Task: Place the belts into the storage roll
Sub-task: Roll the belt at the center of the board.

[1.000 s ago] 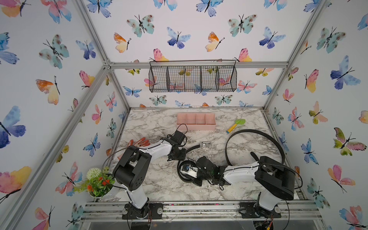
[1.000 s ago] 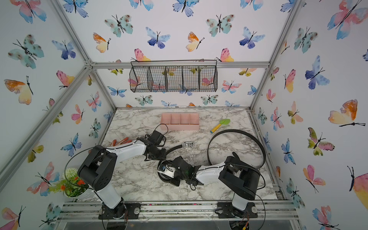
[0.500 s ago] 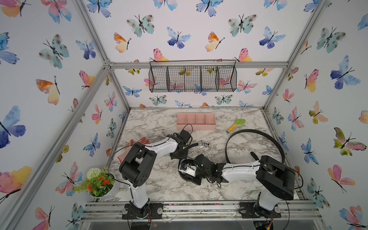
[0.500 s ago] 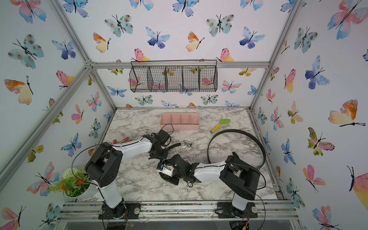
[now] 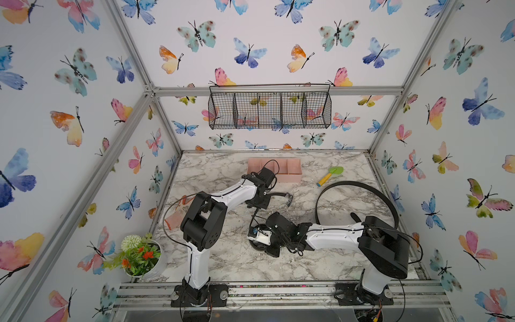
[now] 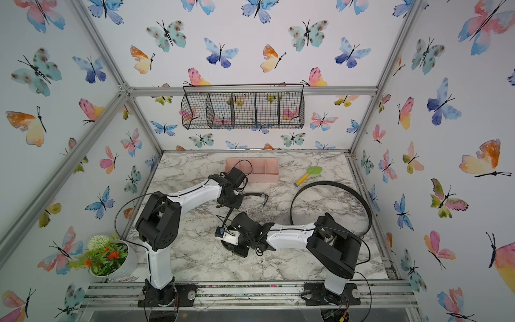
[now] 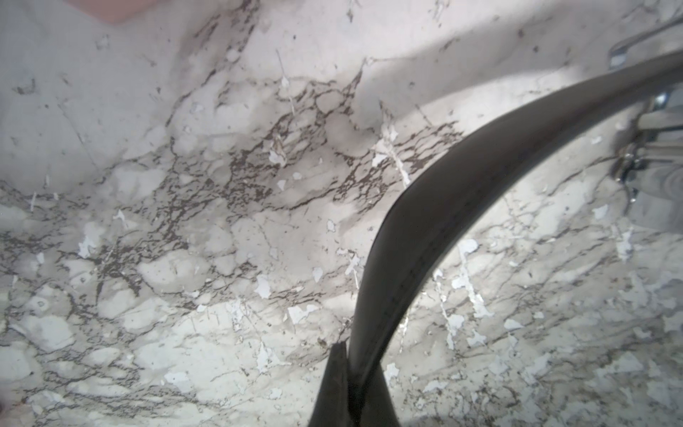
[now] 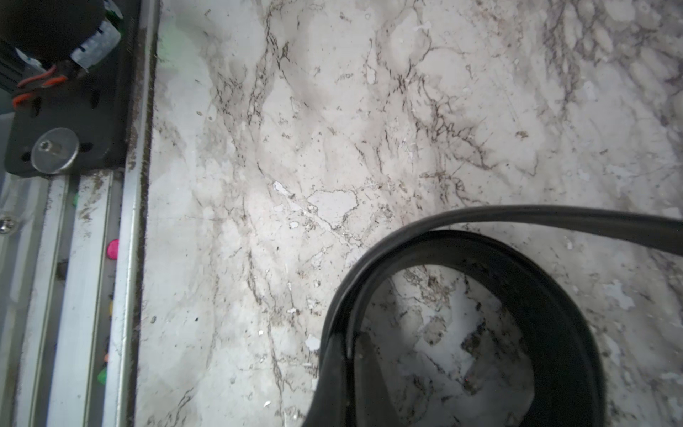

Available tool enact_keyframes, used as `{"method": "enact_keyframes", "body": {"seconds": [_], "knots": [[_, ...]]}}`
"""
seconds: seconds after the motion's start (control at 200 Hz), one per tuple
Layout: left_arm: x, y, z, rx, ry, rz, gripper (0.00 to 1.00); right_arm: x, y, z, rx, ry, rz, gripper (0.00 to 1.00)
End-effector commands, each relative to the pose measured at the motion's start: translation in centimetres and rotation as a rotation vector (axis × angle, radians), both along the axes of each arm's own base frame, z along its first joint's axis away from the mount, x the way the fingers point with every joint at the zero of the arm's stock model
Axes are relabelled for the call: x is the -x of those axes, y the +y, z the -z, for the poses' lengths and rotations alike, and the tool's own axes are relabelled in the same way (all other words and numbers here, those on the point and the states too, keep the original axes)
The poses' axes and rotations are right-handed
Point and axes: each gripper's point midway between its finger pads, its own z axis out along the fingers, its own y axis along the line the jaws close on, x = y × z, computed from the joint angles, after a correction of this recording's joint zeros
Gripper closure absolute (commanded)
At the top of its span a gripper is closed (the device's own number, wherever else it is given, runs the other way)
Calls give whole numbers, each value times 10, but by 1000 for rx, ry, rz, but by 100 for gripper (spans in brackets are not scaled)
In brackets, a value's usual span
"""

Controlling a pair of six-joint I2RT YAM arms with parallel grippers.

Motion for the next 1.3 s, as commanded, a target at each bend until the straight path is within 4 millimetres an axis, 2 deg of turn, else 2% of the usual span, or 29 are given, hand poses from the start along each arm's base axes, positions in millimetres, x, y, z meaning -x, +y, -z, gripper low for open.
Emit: {"method": "enact_keyframes", "body": {"seconds": [0.0, 0.045, 0.07, 0.175, 0.385, 0.415, 0.43, 0.481, 0.586, 0.701, 0.856, 0.866, 0.961, 1.131, 1.296], "knots": [[2, -14, 0, 4, 12, 90, 100, 2, -1, 14, 44, -12, -31, 97], [4, -17, -2, -8, 9, 113, 100, 2, -3, 19, 60, -22, -41, 97], [5, -18, 8, -27, 32, 124, 100, 2, -4, 21, 70, -30, -45, 97], [9, -22, 16, -50, 57, 148, 100, 0, -9, 22, 82, -71, -53, 97], [13, 0, 24, -55, 38, 34, 100, -8, -10, 10, 76, -111, -21, 97], [16, 4, 30, -54, 50, 18, 100, -8, -10, 11, 80, -109, -19, 97], [16, 5, 22, -41, 35, 12, 100, -8, -11, 12, 84, -109, -17, 97], [20, 11, 24, -35, 38, -3, 100, -8, -13, 16, 96, -107, -15, 97], [29, 11, 31, -10, 62, 0, 100, -6, -17, 24, 101, -104, -20, 97], [31, 3, 38, 21, 75, 19, 100, -1, -17, 25, 82, -94, -38, 97], [17, -13, 28, 25, 44, 60, 100, 11, -10, 19, 37, -52, -92, 97], [17, -13, 35, 12, 58, 63, 100, 11, -9, 19, 35, -51, -94, 97], [8, -22, 35, -13, 57, 94, 100, 15, 1, 12, 15, -45, -116, 97], [-4, -35, 34, -17, 52, 130, 100, 12, 17, 6, 9, -42, -128, 97], [2, -46, 37, -3, 67, 170, 100, 8, 18, 9, 16, -62, -121, 97]]}}
